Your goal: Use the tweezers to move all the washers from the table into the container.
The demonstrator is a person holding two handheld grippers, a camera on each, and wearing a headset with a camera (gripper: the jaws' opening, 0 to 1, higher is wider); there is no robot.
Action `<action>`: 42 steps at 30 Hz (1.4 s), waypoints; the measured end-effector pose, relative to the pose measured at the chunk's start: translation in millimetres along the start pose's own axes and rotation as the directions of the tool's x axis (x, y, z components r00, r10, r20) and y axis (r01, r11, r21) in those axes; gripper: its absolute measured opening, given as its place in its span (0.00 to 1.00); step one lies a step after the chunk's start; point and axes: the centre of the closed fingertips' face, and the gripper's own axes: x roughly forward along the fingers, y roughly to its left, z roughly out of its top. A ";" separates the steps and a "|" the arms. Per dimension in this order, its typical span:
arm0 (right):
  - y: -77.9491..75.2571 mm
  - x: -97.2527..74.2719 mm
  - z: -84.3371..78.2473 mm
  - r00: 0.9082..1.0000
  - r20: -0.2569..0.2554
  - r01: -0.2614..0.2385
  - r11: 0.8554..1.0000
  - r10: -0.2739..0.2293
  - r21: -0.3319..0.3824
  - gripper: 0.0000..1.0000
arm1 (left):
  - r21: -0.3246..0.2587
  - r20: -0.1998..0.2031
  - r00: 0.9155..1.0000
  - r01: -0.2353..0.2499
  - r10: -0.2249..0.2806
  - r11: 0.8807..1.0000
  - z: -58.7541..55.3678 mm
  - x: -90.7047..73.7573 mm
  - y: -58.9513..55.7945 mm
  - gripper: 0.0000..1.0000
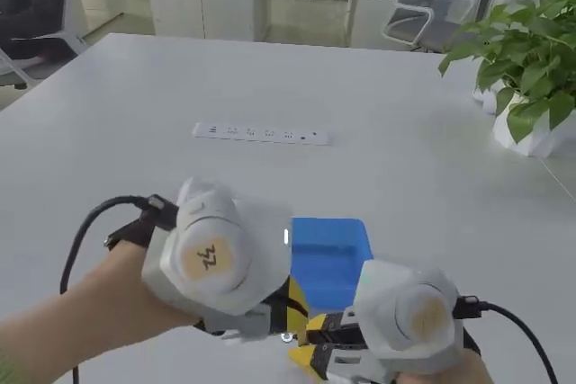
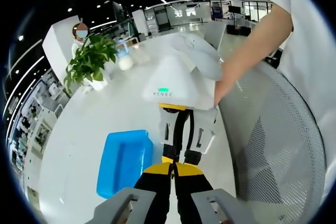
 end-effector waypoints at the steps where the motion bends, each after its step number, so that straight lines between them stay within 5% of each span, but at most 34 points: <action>1: -0.4 -0.2 -0.2 1.000 0.002 -0.003 1.000 0.003 0.013 0.07 | -0.003 0.000 1.000 0.004 -0.004 1.000 0.6 0.6 1.2 0.00; 11: 0.2 -2.8 -1.8 1.000 0.021 -0.017 0.994 0.015 0.104 0.08 | -0.005 0.002 0.998 0.067 -0.067 0.998 7.8 4.1 -4.2 0.00; 20: 2.1 -3.1 0.8 0.999 0.007 -0.043 0.997 0.043 0.059 0.09 | -0.013 0.014 0.995 0.103 -0.103 0.995 5.7 2.0 -6.1 0.00; 23: 5.2 -7.4 9.7 0.998 0.030 -0.065 0.997 0.064 0.043 0.10 | 0.007 -0.013 0.992 0.125 -0.125 0.992 0.8 4.5 -10.2 0.00; 34: 4.3 -6.8 9.4 0.998 0.006 -0.060 0.998 0.060 -0.011 0.05 | -0.001 0.003 0.995 0.103 -0.103 0.995 -0.9 7.9 -6.8 0.00; 39: 1.3 -6.5 9.1 0.999 -0.013 -0.041 0.999 0.041 -0.003 0.03 | -0.081 0.044 0.998 0.042 -0.039 0.996 -2.4 7.4 0.6 0.01; 42: -2.0 -7.4 8.1 0.999 -0.005 -0.032 0.999 0.033 0.027 0.03 | -0.192 0.095 0.995 0.017 0.002 0.981 -5.3 5.2 0.0 0.07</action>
